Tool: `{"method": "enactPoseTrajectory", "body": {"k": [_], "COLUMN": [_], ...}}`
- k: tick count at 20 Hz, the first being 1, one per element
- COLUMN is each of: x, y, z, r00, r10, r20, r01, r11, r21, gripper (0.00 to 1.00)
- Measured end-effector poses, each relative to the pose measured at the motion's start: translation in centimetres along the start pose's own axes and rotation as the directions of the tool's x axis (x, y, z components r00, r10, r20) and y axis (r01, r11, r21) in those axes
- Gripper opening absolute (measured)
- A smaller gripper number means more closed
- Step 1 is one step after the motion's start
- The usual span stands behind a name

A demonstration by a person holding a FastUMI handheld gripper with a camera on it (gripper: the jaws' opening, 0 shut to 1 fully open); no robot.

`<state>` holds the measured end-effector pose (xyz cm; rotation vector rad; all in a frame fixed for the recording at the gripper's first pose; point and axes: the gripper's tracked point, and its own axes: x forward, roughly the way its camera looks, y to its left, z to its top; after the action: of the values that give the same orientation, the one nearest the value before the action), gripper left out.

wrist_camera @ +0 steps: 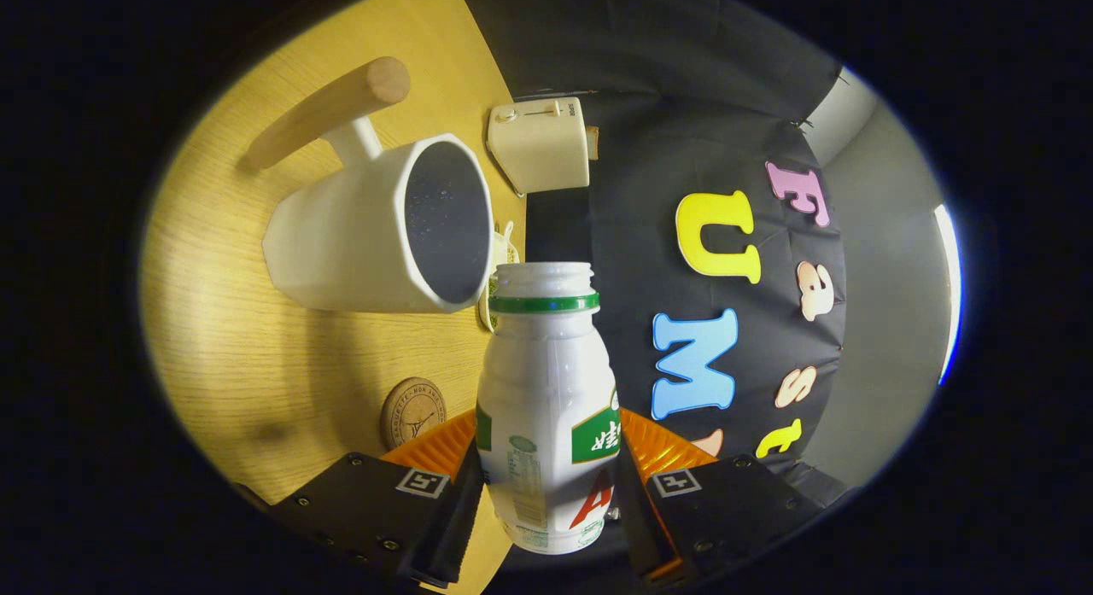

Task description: Take the bottle from table, then pour the juice into the cup, finally place the bottle on the coaster

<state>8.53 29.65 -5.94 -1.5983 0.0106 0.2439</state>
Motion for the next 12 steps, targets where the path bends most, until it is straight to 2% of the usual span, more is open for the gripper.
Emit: {"method": "enactPoseTrajectory", "body": {"k": [12], "x": [0.12], "y": [-0.89], "z": [-0.26], "r00": [1.0], "r10": [-0.018], "r20": [-0.006], "r01": [0.018], "r11": [0.996], "r21": [-0.088], "gripper": [0.71]}}
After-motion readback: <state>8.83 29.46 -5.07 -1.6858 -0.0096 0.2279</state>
